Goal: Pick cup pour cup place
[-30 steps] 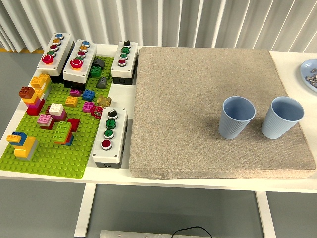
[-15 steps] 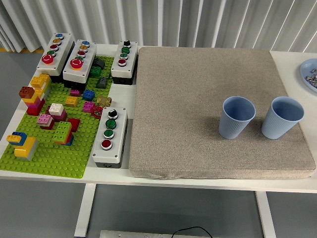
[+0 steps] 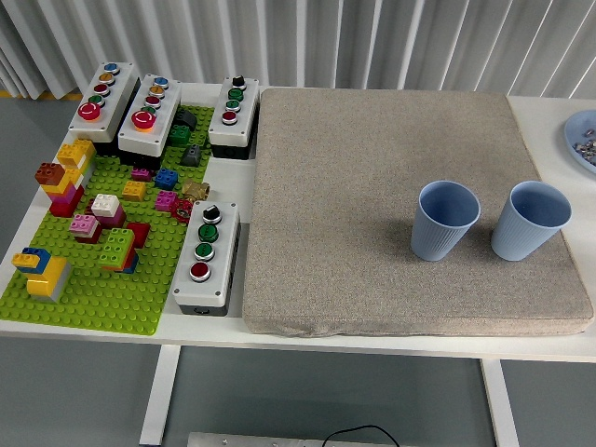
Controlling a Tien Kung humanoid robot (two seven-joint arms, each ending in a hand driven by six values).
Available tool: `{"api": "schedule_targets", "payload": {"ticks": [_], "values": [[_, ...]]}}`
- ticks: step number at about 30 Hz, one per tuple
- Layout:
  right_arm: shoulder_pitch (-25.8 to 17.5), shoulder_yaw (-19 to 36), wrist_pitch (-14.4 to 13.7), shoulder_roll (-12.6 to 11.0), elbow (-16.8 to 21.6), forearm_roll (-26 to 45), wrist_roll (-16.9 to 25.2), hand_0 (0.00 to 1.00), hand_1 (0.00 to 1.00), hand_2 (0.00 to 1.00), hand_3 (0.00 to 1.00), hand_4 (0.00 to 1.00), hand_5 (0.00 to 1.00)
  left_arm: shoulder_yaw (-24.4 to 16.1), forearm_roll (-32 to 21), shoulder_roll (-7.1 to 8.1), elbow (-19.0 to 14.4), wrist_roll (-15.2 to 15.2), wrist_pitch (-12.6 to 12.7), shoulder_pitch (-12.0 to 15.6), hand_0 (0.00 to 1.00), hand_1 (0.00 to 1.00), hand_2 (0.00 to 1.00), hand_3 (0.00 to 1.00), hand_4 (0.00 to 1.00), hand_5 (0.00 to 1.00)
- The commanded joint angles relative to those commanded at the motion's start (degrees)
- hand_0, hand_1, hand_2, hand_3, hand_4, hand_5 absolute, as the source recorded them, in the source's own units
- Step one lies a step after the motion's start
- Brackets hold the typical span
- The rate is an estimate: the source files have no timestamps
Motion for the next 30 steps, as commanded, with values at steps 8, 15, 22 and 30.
{"api": "schedule_targets", "payload": {"ticks": [8, 15, 22, 30], "values": [[-4.6, 1.4, 10.4, -1.0, 0.3, 0.7, -5.0, 0.806, 0.777, 0.805, 0.852, 0.776, 0.364, 0.8, -0.4, -0.11, 0.0, 0.1, -0.1, -0.1, 0.743, 0.762, 0.814, 0.684, 0.532, 0.895], [-7.1, 1.9, 17.2, -1.1, -0.3, 1.1, -7.3, 0.815, 0.786, 0.836, 0.874, 0.789, 0.338, 1.4, -0.9, -0.16, 0.0, 0.1, -0.2, 0.1, 0.740, 0.759, 0.813, 0.685, 0.532, 0.895], [-7.9, 2.6, 23.0, -1.0, -1.3, -0.2, -9.1, 0.841, 0.821, 0.896, 0.929, 0.818, 0.292, 2.1, -1.2, -0.12, 0.0, 0.1, -0.3, 0.1, 0.741, 0.760, 0.813, 0.684, 0.531, 0.895], [-11.0, 3.7, 25.8, -0.7, -1.8, -1.5, -10.5, 0.874, 0.859, 0.961, 0.975, 0.844, 0.240, 2.8, -1.9, -0.25, 0.0, -0.1, -0.4, 0.1, 0.740, 0.757, 0.811, 0.684, 0.530, 0.895]]}}
